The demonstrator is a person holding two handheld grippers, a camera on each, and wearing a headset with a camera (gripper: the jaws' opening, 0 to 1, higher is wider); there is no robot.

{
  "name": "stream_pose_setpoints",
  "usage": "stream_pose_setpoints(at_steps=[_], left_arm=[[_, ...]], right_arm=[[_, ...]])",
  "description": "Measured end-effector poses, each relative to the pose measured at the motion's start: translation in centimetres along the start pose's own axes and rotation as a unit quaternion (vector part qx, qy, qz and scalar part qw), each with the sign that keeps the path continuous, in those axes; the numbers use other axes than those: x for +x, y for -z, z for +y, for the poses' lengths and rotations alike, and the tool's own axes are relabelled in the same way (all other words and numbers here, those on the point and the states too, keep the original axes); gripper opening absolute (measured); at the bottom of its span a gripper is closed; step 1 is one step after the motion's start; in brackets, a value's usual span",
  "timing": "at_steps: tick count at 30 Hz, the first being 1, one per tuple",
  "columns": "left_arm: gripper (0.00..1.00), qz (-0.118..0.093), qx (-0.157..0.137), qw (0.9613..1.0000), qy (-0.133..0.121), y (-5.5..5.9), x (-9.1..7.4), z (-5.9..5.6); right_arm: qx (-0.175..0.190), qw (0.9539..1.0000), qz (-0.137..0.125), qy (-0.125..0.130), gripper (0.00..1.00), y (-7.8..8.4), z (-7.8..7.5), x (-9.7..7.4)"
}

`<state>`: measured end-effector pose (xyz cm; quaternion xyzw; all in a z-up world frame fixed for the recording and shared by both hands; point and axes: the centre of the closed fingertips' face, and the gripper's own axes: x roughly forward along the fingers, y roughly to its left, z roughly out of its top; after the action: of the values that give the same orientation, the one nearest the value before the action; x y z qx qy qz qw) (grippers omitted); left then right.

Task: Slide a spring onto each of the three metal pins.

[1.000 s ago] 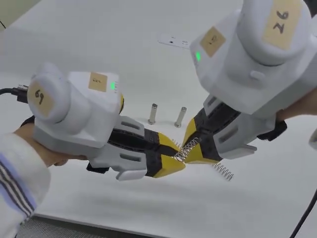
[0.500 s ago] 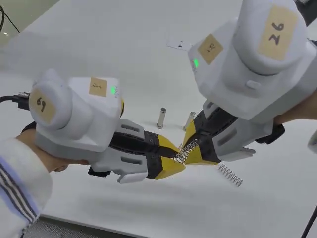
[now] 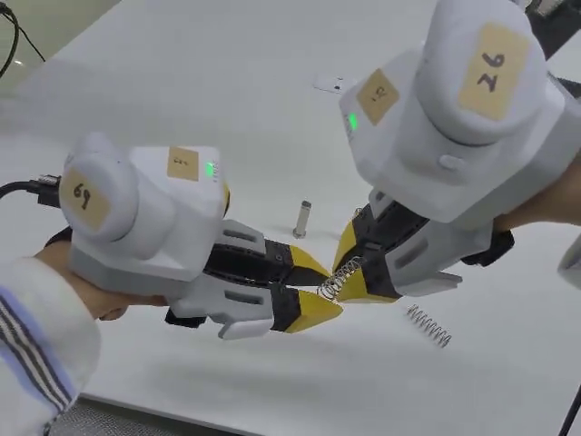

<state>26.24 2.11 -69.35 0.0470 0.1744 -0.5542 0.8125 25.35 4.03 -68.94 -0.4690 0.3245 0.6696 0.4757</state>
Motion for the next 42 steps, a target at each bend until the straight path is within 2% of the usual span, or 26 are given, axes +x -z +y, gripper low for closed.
stream_pose_setpoints(at_steps=[11,16,22,26,28,32,35,39,42], left_arm=[[0.18,0.009,-0.013,0.9998,-0.007,0.9,0.0,0.5],[0.25,0.025,-0.02,0.9994,-0.015,2.1,-0.2,0.9],[0.39,0.031,-0.02,0.9988,-0.033,2.7,-0.7,1.5],[0.5,0.02,-0.026,0.9984,-0.046,2.6,-0.8,2.0],[0.57,0.021,-0.025,0.998,-0.055,2.7,-0.9,2.5],[0.68,0.04,-0.025,0.9959,-0.077,3.7,-1.2,3.6],[0.7,0.042,-0.029,0.9954,-0.081,4.1,-1.4,3.9],[0.79,0.043,-0.034,0.9941,-0.093,4.7,-1.5,4.4],[0.78,0.05,-0.04,0.9929,-0.1,5.1,-1.6,4.8]], right_arm=[[-0.004,0.9999,0.009,0.004,0.08,0.1,-0.3,0.2],[-0.01,0.9996,0.023,0.01,0.08,0.6,-0.6,0.4],[-0.015,0.9994,0.029,0.012,0.08,0.7,-0.7,0.5],[-0.02,0.9992,0.032,0.011,0.08,0.7,-0.8,0.5],[-0.021,0.9992,0.032,0.011,0.08,0.6,-0.7,0.4],[-0.022,0.9991,0.032,0.014,0.08,0.6,-0.9,0.3],[-0.021,0.9991,0.032,0.02,0.08,0.5,-1.1,0.2],[-0.02,0.9991,0.033,0.018,0.08,0.5,-1.1,0.2],[-0.022,0.999,0.035,0.018,0.08,0.5,-1.2,0.1]])
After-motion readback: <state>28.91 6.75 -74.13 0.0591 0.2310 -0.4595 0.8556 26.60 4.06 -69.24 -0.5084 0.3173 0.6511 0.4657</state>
